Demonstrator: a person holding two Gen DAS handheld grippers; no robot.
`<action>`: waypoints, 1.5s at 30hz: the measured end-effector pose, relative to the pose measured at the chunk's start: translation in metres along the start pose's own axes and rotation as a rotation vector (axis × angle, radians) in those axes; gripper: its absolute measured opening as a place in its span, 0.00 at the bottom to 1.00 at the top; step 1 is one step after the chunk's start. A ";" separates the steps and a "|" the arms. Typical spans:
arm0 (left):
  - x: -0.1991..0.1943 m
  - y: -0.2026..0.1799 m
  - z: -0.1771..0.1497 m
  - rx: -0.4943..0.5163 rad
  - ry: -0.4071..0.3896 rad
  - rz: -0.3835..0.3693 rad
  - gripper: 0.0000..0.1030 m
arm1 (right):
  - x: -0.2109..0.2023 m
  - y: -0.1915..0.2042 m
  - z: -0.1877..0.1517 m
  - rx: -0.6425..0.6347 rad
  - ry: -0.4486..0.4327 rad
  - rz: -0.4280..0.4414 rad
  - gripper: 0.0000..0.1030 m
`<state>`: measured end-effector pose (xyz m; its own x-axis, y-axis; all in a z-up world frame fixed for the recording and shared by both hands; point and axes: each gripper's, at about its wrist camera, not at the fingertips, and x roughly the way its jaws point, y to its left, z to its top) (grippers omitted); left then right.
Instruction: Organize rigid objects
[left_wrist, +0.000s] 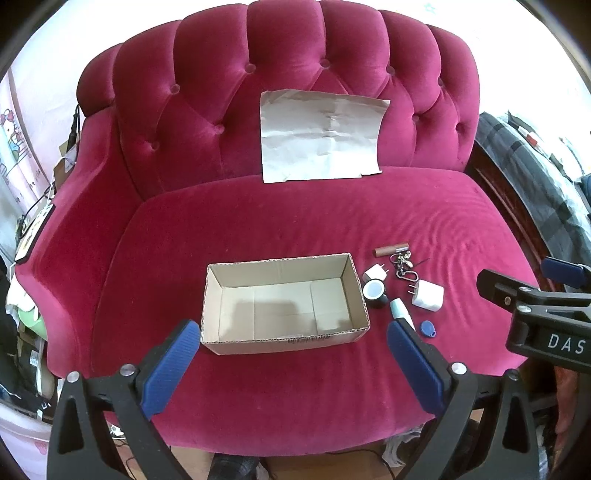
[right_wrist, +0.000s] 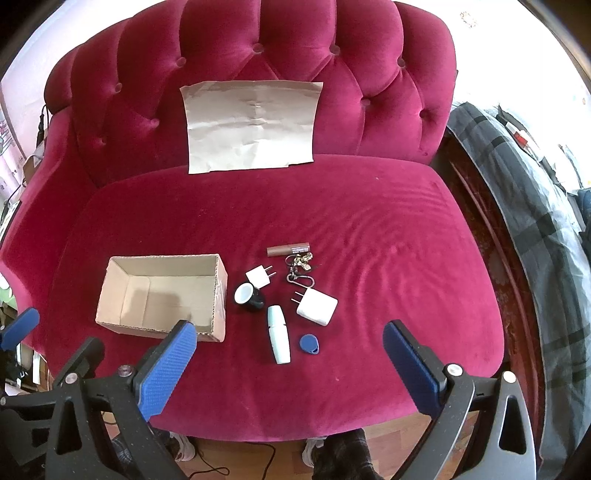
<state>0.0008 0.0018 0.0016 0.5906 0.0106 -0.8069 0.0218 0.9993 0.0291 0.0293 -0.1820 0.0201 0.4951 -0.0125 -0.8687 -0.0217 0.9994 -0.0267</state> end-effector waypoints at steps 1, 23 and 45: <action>0.000 0.000 0.000 0.000 0.000 0.000 1.00 | 0.000 0.000 0.000 0.002 0.000 0.000 1.00; 0.000 0.004 0.002 -0.007 -0.020 0.020 1.00 | 0.001 0.000 0.004 0.003 -0.005 -0.010 1.00; 0.022 0.025 0.010 -0.003 -0.034 0.055 1.00 | 0.026 -0.012 0.009 0.028 0.016 -0.024 1.00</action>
<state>0.0224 0.0266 -0.0100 0.6177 0.0640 -0.7838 -0.0133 0.9974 0.0709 0.0507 -0.1942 0.0021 0.4810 -0.0367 -0.8760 0.0143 0.9993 -0.0341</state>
